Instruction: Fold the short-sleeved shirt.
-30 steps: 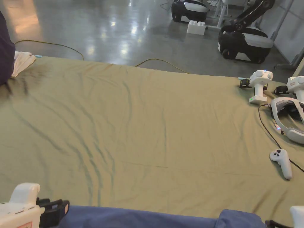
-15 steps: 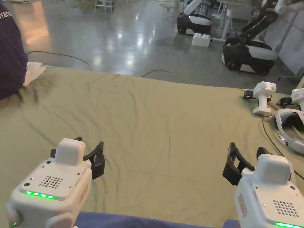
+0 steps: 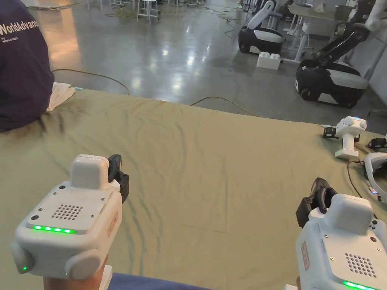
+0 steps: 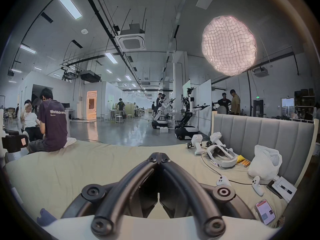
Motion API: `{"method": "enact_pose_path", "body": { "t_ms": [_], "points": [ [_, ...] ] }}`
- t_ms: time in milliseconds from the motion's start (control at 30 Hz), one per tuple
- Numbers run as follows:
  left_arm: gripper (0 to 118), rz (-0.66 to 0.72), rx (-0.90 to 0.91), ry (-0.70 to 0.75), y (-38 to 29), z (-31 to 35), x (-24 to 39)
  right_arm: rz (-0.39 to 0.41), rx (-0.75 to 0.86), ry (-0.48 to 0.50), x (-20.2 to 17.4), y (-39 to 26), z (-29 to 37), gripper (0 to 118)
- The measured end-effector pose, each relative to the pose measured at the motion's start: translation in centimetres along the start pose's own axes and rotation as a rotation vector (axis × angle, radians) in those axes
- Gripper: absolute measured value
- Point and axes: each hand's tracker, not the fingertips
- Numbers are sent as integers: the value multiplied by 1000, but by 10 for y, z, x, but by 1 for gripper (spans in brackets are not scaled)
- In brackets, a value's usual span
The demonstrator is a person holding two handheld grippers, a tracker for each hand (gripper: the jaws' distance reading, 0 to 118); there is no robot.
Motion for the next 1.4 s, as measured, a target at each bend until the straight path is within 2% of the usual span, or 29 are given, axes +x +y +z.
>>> {"method": "enact_pose_path", "body": {
  "t_ms": [167,300,400,567,633,667,800,900,1167,1267,1300,1367,1400],
  "points": [
    [0,55,-266,-90,-19,-12,-48,22,-22,34,2,-1,0,0],
    [0,79,-452,-90,-55,-13,-93,40,-52,56,3,-7,-2,0],
    [2,163,-589,-136,-83,-16,-128,48,-83,79,2,-12,-4,0],
    [41,410,-834,-289,-137,-25,-175,59,-134,100,1,-21,-7,0],
    [66,494,-909,-313,-158,-30,-186,48,-154,110,2,-23,-7,0],
    [67,531,-944,-331,-168,-32,-190,43,-165,110,2,-24,-7,0],
    [67,635,-992,-393,-196,-35,-197,32,-194,102,6,-28,-9,0],
    [67,682,-914,-451,-199,-34,-204,30,-209,96,8,-31,-10,0],
    [67,979,-1009,-671,-232,-40,-204,35,-226,99,6,-32,-7,0],
    [63,971,-991,-669,-236,-40,-194,40,-232,103,3,-34,-6,0],
    [60,965,-986,-669,-235,-38,-190,41,-237,106,2,-35,-6,0],
    [27,922,-991,-652,-236,-37,-181,43,-243,113,0,-36,-6,0],
    [20,868,-1021,-606,-238,-37,-175,46,-244,116,-1,-37,-6,0]
  ]
}}
